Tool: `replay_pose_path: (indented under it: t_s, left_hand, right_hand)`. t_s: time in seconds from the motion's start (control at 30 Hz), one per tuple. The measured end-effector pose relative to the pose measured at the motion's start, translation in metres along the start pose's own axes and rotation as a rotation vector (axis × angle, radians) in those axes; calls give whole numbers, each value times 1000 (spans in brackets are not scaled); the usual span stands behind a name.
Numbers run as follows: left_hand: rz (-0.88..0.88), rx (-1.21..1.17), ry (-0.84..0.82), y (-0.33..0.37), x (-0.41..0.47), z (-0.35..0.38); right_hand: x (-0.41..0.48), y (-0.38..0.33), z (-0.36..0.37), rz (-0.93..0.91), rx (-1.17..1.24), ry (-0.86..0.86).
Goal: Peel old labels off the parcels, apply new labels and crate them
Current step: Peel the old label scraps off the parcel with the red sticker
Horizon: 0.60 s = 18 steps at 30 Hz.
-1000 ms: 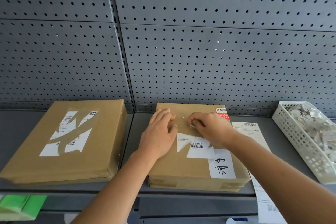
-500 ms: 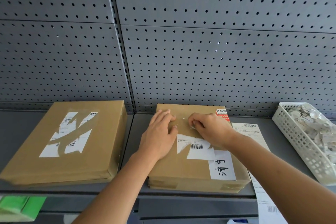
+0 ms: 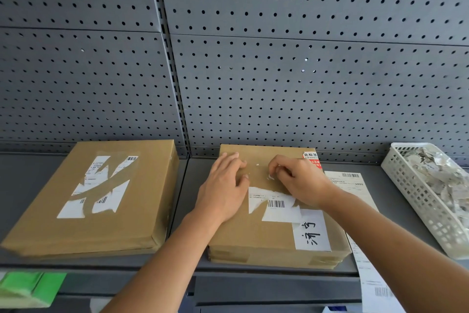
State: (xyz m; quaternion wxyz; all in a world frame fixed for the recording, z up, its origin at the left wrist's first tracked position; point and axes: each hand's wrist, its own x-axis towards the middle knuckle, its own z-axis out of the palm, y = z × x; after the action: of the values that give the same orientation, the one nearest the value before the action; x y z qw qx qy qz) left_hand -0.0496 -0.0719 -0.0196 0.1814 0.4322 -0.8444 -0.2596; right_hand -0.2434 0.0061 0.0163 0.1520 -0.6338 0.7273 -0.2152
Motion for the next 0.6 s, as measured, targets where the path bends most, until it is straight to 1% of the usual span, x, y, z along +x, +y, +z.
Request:
replay_pose_path:
  t_s: [0.13,0.27,0.4,0.5,0.6]
  left_hand:
    - [1,5,4,-2,0,1]
    - [6,1,3,-1,1,1]
    - [6,4,1,-1,-1,1]
    - [7,6,2,-1,-1,0]
    - [6,3,-1,0,-1,0]
  right_hand:
    - [0,2,3,-5,-58,-9]
    - [-2,6,3,-22,11,31]
    - [-2,4,6,-61,-2,47]
    - [0,4,6,-50,-10,37]
    - [1,4,8,-66,-63,59]
